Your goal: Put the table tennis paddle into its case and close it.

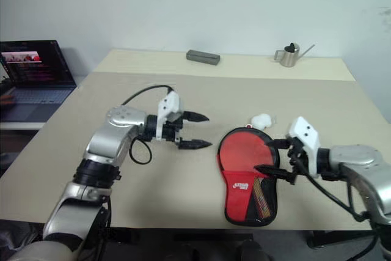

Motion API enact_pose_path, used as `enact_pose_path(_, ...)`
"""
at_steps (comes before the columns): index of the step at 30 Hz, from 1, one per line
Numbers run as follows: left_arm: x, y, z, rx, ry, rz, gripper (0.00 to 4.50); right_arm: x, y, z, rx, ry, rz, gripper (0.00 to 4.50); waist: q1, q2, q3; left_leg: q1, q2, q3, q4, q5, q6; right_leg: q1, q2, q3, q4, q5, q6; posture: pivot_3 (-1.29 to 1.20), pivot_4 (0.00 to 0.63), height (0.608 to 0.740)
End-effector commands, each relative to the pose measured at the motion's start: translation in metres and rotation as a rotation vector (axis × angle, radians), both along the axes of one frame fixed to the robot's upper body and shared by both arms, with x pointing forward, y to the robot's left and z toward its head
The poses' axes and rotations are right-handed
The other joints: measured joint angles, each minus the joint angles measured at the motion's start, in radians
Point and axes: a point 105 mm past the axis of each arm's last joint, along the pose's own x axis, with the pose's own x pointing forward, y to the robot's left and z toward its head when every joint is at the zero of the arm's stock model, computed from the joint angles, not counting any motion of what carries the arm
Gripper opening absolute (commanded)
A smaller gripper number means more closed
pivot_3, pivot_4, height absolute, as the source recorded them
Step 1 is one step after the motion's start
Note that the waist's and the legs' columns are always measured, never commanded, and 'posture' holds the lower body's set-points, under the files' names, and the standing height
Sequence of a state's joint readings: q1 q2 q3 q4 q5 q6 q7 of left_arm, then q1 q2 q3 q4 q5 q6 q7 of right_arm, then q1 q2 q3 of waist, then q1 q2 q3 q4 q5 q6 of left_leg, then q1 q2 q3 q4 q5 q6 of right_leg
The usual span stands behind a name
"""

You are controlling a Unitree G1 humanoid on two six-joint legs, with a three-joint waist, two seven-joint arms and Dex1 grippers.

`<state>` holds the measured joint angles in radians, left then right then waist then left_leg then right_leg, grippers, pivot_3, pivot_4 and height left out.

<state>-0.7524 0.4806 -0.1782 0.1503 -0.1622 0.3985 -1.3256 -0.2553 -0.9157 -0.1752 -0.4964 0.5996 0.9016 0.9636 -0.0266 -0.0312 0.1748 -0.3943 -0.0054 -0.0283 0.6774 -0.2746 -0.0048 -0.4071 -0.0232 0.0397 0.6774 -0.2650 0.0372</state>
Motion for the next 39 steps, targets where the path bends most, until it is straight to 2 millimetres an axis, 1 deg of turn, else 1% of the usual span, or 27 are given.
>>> enact_pose_path(1,-0.004,-0.020,0.007,-0.035,-0.020,-0.028,4.46,-0.008,-0.014,0.013,-0.032,-0.025,-0.010,4.50,0.002,0.000,0.000,0.000,0.000,0.000,0.000,0.000,0.000,0.000,0.000,0.000,0.000,0.000,0.000,0.00,0.150,0.740)
enact_pose_path(3,0.002,-0.033,0.004,-0.043,-0.026,-0.006,4.46,-0.013,-0.025,0.012,-0.059,-0.012,-0.035,4.50,0.010,0.000,0.000,0.000,0.000,-0.001,0.000,0.000,0.000,0.001,0.000,0.000,-0.001,0.000,0.000,0.00,0.150,0.740)
enact_pose_path(5,0.007,-0.045,0.003,-0.052,-0.037,0.010,4.46,-0.016,-0.030,0.012,-0.069,-0.011,-0.053,4.50,0.015,-0.001,0.000,0.000,0.000,0.000,0.001,0.000,0.000,0.001,0.000,0.000,-0.001,0.000,0.000,0.00,0.150,0.740)
enact_pose_path(8,0.013,-0.063,0.001,-0.057,-0.045,0.020,4.46,-0.017,-0.035,0.014,-0.073,-0.020,-0.076,4.50,0.017,-0.001,0.001,0.000,0.000,0.001,0.001,0.000,0.000,0.001,0.001,0.000,-0.001,0.000,0.000,0.00,0.150,0.740)
enact_pose_path(10,0.014,-0.075,-0.003,-0.047,-0.049,0.003,4.46,-0.017,-0.035,0.016,-0.065,-0.029,-0.087,4.50,0.017,-0.001,0.001,0.001,0.000,0.002,0.000,0.000,0.000,0.001,0.001,0.000,-0.001,0.000,0.000,0.00,0.150,0.740)
enact_pose_path(15,0.009,-0.096,-0.017,-0.011,-0.034,-0.049,4.46,-0.017,-0.035,0.022,-0.048,-0.038,-0.099,4.50,0.017,-0.001,0.001,0.001,0.000,0.002,0.000,0.000,0.000,0.001,0.001,0.000,-0.001,0.000,0.000,0.00,0.150,0.740)
enact_pose_path(17,0.007,-0.103,-0.018,-0.011,-0.027,-0.064,4.46,-0.017,-0.037,0.026,-0.049,-0.043,-0.105,4.50,0.019,-0.001,0.001,0.001,0.000,0.002,0.000,0.000,0.000,0.001,0.001,0.000,-0.001,0.000,0.000,0.00,0.150,0.740)
enact_pose_path(19,0.008,-0.109,-0.021,-0.007,-0.027,-0.059,4.46,-0.017,-0.039,0.032,-0.051,-0.051,-0.109,4.50,0.019,-0.001,0.001,0.000,0.000,0.002,0.000,0.000,0.000,0.001,0.001,0.000,-0.001,0.000,0.000,0.00,0.150,0.740)
enact_pose_path(23,0.010,-0.118,-0.035,0.037,-0.044,-0.048,4.46,-0.016,-0.042,0.044,-0.053,-0.063,-0.109,4.50,0.020,-0.001,0.001,0.001,0.000,0.002,0.000,0.000,0.000,0.001,0.001,0.000,-0.001,0.000,0.000,0.00,0.150,0.740)
enact_pose_path(26,0.013,-0.121,-0.048,0.059,-0.035,-0.030,4.46,-0.012,-0.043,0.048,-0.063,-0.073,-0.109,4.50,0.020,-0.001,0.001,0.001,0.000,0.002,0.000,0.000,0.000,0.001,0.001,0.000,-0.001,0.000,0.000,0.00,0.150,0.740)
enact_pose_path(28,0.017,-0.119,-0.063,0.110,-0.059,-0.009,4.46,-0.009,-0.044,0.051,-0.057,-0.080,-0.119,4.50,0.020,-0.001,0.001,0.001,0.000,0.002,0.000,0.000,0.000,0.001,0.001,0.000,-0.001,0.000,0.000,0.00,0.150,0.740)
enact_pose_path(31,0.013,-0.116,-0.079,0.111,-0.013,-0.001,4.46,-0.005,-0.043,0.052,-0.057,-0.091,-0.124,4.50,0.021,-0.001,0.001,0.000,0.000,0.002,0.000,0.000,0.000,0.001,0.001,0.000,-0.002,0.000,0.000,0.00,0.150,0.740)
enact_pose_path(35,0.013,-0.106,-0.100,0.113,0.038,0.044,4.46,0.013,-0.043,0.056,-0.038,-0.127,-0.165,4.50,0.022,0.000,0.000,0.002,0.000,0.003,0.000,0.000,0.001,0.001,0.001,0.001,-0.002,0.000,0.000,0.00,0.150,0.740)
enact_pose_path(39,0.012,-0.102,-0.108,0.095,0.057,0.067,4.46,0.030,-0.044,0.060,-0.026,-0.148,-0.192,4.50,0.024,0.000,0.000,0.003,0.000,0.002,0.000,0.000,0.001,0.003,0.000,0.000,-0.001,0.000,0.000,0.00,0.150,0.740)
